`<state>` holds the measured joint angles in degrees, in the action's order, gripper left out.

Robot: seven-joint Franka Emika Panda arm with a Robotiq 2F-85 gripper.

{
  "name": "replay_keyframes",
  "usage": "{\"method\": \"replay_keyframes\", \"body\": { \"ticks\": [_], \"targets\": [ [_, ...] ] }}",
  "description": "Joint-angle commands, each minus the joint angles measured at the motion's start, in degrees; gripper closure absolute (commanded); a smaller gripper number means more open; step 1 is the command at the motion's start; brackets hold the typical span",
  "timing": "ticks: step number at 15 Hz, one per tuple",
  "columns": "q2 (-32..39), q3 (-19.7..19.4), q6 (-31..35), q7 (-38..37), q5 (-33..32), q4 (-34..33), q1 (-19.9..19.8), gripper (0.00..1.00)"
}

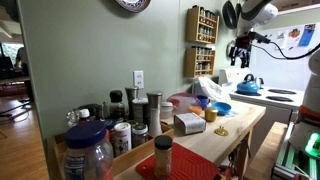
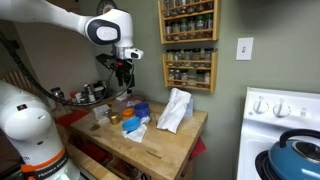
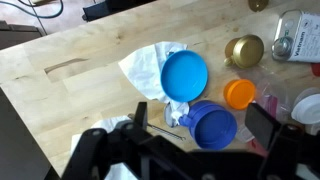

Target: Put the food can upright

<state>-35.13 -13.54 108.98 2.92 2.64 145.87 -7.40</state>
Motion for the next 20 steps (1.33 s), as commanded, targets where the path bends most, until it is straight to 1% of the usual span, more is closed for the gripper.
{"method": "replay_keyframes", "body": {
  "ticks": [1,5,6,8,9,12,15,16,17,18,20],
  "targets": [
    [0.2,0.9,-0.1,0.5,0.6,-0.1,-1.1,0.0],
    [0.2,0.9,-0.1,0.5,0.6,-0.1,-1.1,0.0],
    [-1.1,2.5,-0.8,-2.4,1.7,1.9,-0.8,0.0],
    [-3.3,5.9,0.3,-8.8,4.4,5.2,-0.4,0.0],
    [-4.0,7.9,-0.3,-13.1,7.3,6.8,0.2,0.0],
    [-5.1,15.4,3.7,-26.9,14.3,11.5,1.3,0.0],
    [-4.2,19.5,12.4,-33.5,25.4,15.4,4.8,0.0],
    [-0.3,20.6,14.5,-35.6,27.8,11.7,5.4,0.0],
    [-2.4,19.2,11.0,-31.9,23.3,12.5,4.3,0.0],
    [-1.8,20.0,12.8,-33.6,25.0,12.2,5.1,0.0],
    [-0.9,20.3,13.5,-35.0,26.0,11.5,5.6,0.0]
  ]
}}
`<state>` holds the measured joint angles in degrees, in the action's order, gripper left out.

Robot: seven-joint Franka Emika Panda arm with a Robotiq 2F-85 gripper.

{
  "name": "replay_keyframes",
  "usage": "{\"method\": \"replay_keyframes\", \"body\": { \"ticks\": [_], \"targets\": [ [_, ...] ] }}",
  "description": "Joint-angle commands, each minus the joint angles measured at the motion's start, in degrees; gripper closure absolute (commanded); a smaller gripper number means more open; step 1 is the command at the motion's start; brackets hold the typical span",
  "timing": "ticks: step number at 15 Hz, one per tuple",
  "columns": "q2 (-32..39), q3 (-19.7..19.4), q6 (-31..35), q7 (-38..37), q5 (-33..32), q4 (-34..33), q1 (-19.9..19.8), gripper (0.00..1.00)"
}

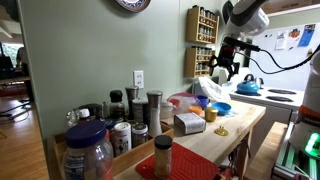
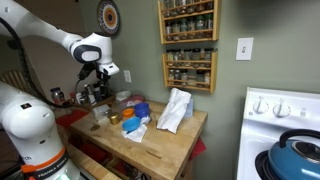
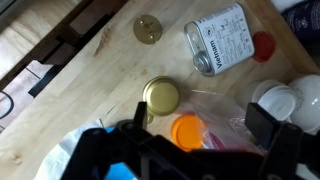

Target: Put the food can upright

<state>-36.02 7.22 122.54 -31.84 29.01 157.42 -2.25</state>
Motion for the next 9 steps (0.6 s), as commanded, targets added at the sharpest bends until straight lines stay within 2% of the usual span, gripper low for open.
{"method": "replay_keyframes", "body": {
  "ticks": [1,4,9],
  "targets": [
    [0.2,-0.5,0.0,-0.4,-0.3,-0.1,0.5,0.0],
    [2.4,1.2,0.9,-4.0,2.2,-0.1,1.6,0.0],
    [9.4,8.2,6.2,-22.4,7.2,0.0,4.6,0.0]
  ]
}}
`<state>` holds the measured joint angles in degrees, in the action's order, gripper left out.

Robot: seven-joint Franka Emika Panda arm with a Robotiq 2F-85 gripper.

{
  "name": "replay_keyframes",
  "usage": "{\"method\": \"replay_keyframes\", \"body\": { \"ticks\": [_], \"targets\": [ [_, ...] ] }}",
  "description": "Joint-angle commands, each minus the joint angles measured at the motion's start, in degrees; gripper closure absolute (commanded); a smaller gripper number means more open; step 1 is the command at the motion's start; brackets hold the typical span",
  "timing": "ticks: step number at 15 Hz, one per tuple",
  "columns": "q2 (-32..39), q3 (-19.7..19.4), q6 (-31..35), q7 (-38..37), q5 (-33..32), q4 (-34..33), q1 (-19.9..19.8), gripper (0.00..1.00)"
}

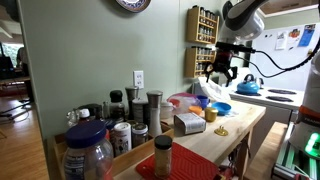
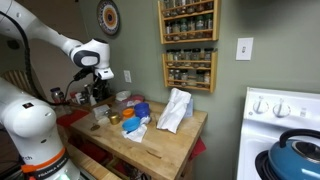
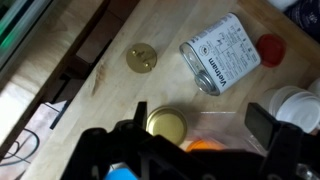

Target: Put the food can upright

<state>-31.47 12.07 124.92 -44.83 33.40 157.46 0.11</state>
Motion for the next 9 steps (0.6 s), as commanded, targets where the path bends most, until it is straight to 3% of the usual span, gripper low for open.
{"method": "replay_keyframes", "body": {
  "ticks": [1,5,7,8,9],
  "targets": [
    [6.5,4.1,5.4,-12.2,4.5,0.0,3.5,0.0],
    [14.6,7.5,21.7,-22.7,9.2,0.2,6.7,0.0],
    [18.6,6.2,29.7,-21.1,15.6,-0.3,9.9,0.0],
    [14.6,5.6,24.5,-21.4,10.3,0.2,8.9,0.0],
    [16.0,5.5,25.9,-21.2,10.8,0.1,9.5,0.0]
  ]
}}
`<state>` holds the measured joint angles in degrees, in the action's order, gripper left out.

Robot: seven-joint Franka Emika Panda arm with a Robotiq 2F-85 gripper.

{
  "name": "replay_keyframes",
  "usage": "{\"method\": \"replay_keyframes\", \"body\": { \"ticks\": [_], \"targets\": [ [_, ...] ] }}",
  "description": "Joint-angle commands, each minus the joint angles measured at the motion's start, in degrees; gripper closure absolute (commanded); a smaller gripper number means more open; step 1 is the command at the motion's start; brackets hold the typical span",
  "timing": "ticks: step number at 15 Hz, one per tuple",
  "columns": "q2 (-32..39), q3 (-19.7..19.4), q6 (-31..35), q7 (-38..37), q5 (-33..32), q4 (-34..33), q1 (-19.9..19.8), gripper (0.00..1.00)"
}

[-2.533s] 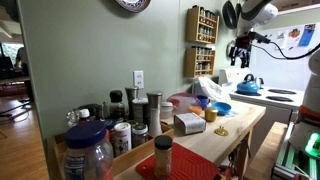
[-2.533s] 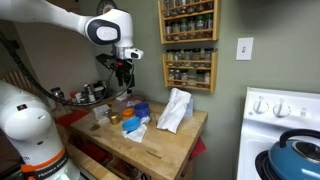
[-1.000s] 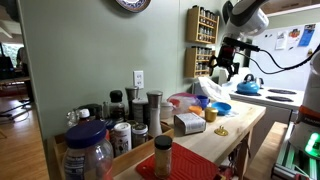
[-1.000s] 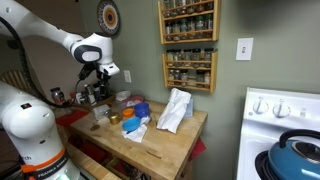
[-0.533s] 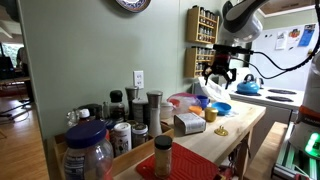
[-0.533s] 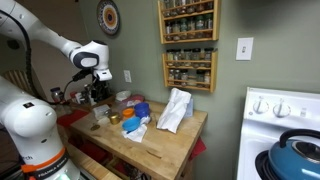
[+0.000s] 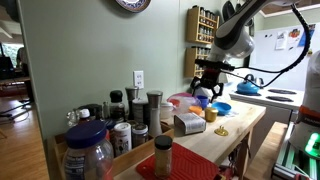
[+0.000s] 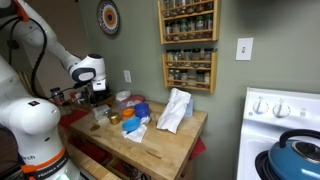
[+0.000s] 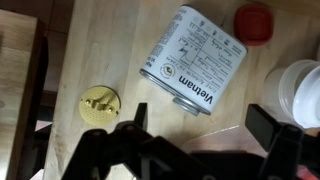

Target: Put the food can upright

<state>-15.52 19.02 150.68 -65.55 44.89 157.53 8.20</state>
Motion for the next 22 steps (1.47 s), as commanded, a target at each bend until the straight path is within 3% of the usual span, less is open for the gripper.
{"method": "replay_keyframes", "body": {
  "ticks": [1,3,7,10,15,17,19,22],
  "targets": [
    [0.4,-1.7,0.1,-0.5,-0.9,-0.2,1.5,0.0],
    [0.0,-1.9,0.0,-0.5,-1.0,-0.2,1.4,0.0],
    [7.5,-1.2,9.3,-10.7,0.0,-0.9,-0.3,0.0],
    [12.5,-2.9,10.2,-15.3,0.8,-2.1,0.5,0.0],
    [17.1,-5.1,6.9,-12.5,6.5,-5.2,1.4,0.0],
    [18.7,-5.1,6.1,-12.0,8.7,-6.2,1.7,0.07],
    [20.1,-5.1,5.4,-11.6,10.3,-6.9,1.8,0.05],
    [21.5,-5.1,4.8,-10.1,13.3,-7.9,2.0,0.21]
  ]
}}
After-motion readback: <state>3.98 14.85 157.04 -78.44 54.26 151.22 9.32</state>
